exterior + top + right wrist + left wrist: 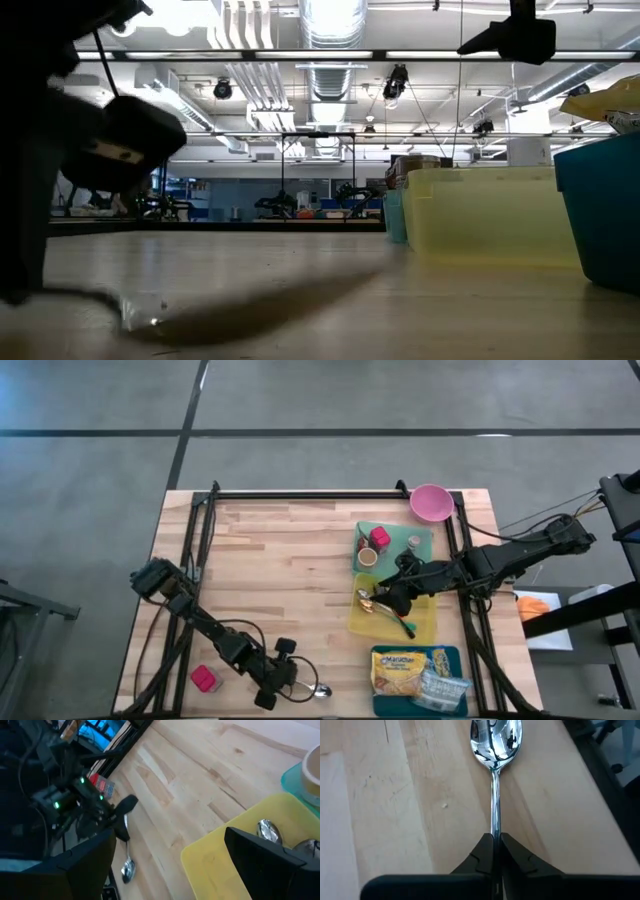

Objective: Pick & Place Food Item
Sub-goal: Put the silver spoon into the yellow bin

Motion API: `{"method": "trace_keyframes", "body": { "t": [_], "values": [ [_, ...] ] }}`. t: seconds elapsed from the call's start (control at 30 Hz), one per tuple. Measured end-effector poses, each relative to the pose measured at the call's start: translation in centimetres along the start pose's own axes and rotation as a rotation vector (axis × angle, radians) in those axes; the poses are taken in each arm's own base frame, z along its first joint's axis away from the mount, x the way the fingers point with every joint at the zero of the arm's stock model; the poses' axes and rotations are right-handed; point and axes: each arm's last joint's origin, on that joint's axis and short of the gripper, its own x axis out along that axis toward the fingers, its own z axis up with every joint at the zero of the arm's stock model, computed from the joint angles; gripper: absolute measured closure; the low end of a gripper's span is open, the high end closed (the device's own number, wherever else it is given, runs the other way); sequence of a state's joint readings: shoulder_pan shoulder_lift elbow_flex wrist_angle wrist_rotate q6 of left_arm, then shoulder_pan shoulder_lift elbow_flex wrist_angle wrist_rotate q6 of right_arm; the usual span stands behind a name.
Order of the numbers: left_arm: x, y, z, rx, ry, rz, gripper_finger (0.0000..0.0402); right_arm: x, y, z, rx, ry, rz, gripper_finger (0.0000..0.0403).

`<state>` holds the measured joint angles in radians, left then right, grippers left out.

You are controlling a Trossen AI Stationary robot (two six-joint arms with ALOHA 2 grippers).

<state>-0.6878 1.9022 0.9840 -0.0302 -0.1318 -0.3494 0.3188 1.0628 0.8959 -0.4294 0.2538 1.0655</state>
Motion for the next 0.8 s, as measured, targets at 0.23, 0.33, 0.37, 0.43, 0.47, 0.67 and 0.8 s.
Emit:
{"method": "trace_keyframes", "body": {
  "t": [0.23,0.33,0.37,0.43,0.47,0.67,0.8],
  "values": [
    [-1.6,0.2,0.8,-0.103,-0.025,0.006,0.0386,0.0,1.0,-1.7,-0.089,0.053,0.046,0.0036],
    [-2.3,0.3,1.3,-0.172,-0.057,0.009,0.0387,0.4,1.6,-2.4,-0.083,0.065,0.064,0.0036],
    [-2.5,0.4,1.5,-0.197,-0.064,0.014,0.0387,0.6,1.7,-2.6,-0.070,0.068,0.074,0.0036],
    [-3.0,0.6,1.8,-0.238,-0.081,0.015,0.0387,0.8,2.0,-3.1,-0.044,0.077,0.075,0.0036],
    [-3.3,0.7,2.0,-0.256,-0.092,0.016,0.0387,1.0,2.1,-3.4,-0.030,0.081,0.079,0.0036],
    [-5.1,1.9,3.2,-0.378,-0.151,0.021,0.0387,1.8,3.2,-4.0,0.004,0.065,0.146,0.0036],
    [-6.7,3.5,4.3,-0.503,-0.233,0.077,0.0387,2.5,3.7,-4.4,0.113,0.038,0.160,0.0036]
  ]
}}
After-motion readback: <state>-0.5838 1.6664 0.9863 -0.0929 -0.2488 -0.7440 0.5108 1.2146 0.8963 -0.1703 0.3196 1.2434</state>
